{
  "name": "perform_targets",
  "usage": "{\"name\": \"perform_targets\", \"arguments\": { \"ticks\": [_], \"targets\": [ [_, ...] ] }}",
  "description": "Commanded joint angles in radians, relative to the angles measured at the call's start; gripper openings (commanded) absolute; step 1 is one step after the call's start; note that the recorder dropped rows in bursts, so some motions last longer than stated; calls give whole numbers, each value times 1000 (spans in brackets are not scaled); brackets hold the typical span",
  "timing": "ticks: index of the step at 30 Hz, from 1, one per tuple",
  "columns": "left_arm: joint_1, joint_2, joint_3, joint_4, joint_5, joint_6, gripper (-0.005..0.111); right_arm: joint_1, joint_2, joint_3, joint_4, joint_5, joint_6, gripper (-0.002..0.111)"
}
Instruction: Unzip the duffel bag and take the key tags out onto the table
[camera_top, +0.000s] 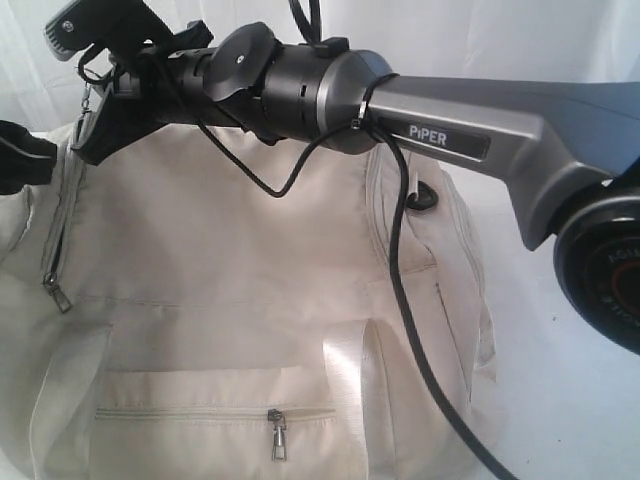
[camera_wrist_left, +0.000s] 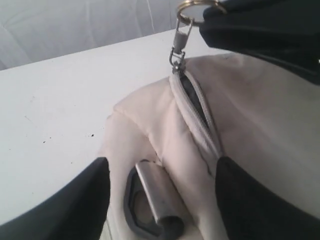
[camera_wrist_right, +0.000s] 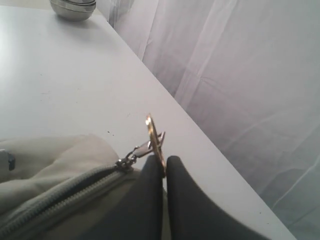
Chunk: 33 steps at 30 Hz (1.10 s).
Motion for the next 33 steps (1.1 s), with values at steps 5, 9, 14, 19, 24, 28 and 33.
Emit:
{"name": "perform_targets", "arguments": {
  "ticks": [5, 9, 14, 19, 24, 28, 33],
  "targets": [
    [-60, 75, -39, -19, -7, -19, 64, -18, -29, -8, 3, 50, 4, 0],
    [-71, 117, -39, -19, -45, -33, 64, -29, -44, -8, 3, 89, 4, 0],
    [-71, 150, -39, -19, -91, -73, 56, -46, -51, -8, -4, 91, 27, 0],
    [-71, 150, -39, -17, -103, -73, 27, -62, -52, -8, -4, 120, 63, 0],
    [-71, 152, -39, -17, -88, -73, 0, -91, -55, -8, -4, 151, 63, 0],
    [-71, 152, -39, -15, -36, -64, 0, -106, -56, -8, -3, 152, 81, 0],
    [-69, 152, -39, 14, 48, -62, 0, -131, -57, -8, 0, 150, 133, 0]
  ]
}}
